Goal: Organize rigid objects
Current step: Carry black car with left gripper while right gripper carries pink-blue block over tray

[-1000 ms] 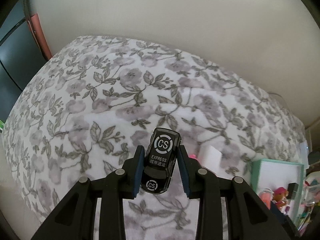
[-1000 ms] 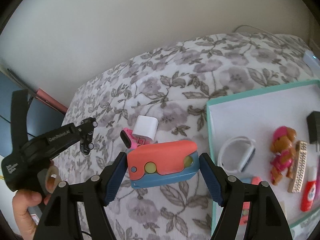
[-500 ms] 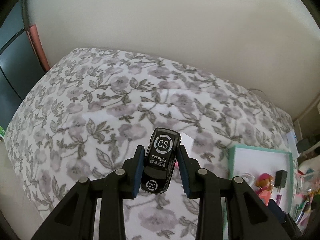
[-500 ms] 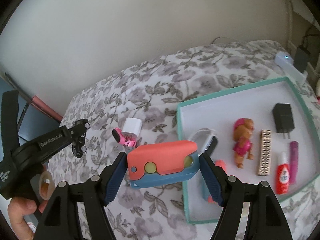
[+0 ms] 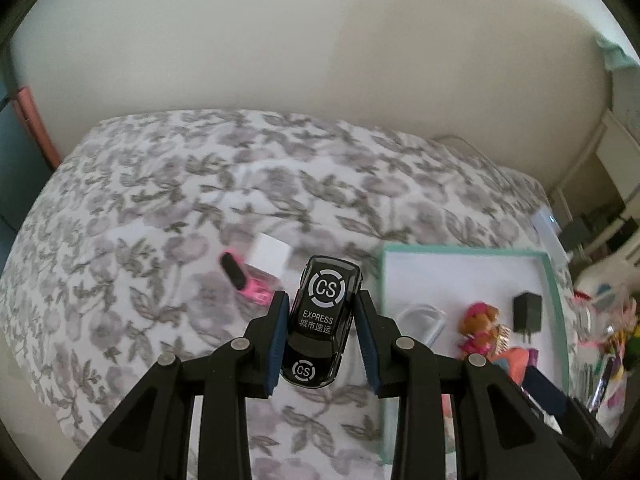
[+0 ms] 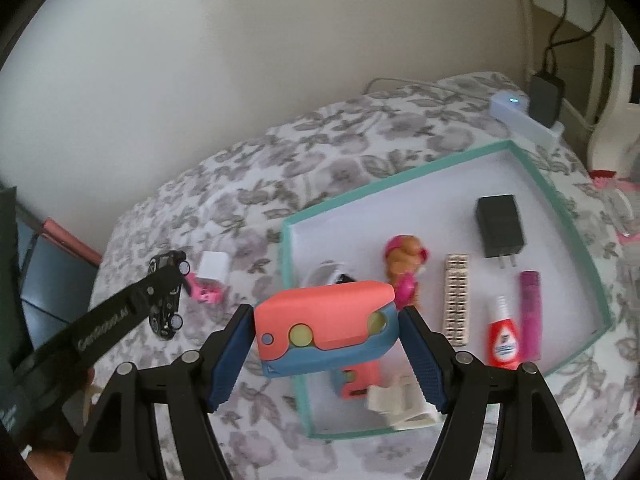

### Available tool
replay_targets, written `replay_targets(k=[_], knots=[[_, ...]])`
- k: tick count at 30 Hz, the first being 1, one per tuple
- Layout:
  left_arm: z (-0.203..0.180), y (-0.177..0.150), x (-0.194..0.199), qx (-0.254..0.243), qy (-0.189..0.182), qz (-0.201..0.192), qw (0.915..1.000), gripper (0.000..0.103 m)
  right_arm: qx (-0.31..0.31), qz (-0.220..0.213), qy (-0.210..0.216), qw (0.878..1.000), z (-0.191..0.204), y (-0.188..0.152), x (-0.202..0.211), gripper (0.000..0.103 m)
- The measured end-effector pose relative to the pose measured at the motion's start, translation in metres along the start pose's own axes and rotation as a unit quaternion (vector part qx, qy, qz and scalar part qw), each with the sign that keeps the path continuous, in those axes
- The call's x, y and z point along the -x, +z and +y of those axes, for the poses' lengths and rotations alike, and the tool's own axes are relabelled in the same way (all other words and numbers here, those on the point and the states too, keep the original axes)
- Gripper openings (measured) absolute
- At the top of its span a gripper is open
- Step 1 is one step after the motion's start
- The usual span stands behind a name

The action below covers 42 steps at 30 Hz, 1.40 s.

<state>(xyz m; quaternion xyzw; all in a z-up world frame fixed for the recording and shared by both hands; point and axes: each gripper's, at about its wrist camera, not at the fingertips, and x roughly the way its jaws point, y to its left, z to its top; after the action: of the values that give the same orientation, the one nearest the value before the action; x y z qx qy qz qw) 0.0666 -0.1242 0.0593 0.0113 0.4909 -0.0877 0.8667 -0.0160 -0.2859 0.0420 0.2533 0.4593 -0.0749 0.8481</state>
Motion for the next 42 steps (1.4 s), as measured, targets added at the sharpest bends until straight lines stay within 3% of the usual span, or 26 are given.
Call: replay_targets(k=[12, 23, 42], knots=[[-0.047, -0.017, -0.017, -0.048, -0.033, 0.026, 0.9979, 0.035, -0.029, 0.002, -0.054, 0.998, -0.040, 0.007, -0.003, 0.076], [-0.090, -0.037, -0.032, -0.112, -0.034, 0.048, 0.9920, 0.035, -0.078, 0.015, -0.102, 0.992, -0.087, 0.008, -0.015, 0.076], [-0.120, -0.052, -0.059, -0.158, -0.014, 0.061, 0.9855, 0.035, -0.088, 0.022, -0.130, 0.987, -0.109, 0.008, -0.020, 0.076]])
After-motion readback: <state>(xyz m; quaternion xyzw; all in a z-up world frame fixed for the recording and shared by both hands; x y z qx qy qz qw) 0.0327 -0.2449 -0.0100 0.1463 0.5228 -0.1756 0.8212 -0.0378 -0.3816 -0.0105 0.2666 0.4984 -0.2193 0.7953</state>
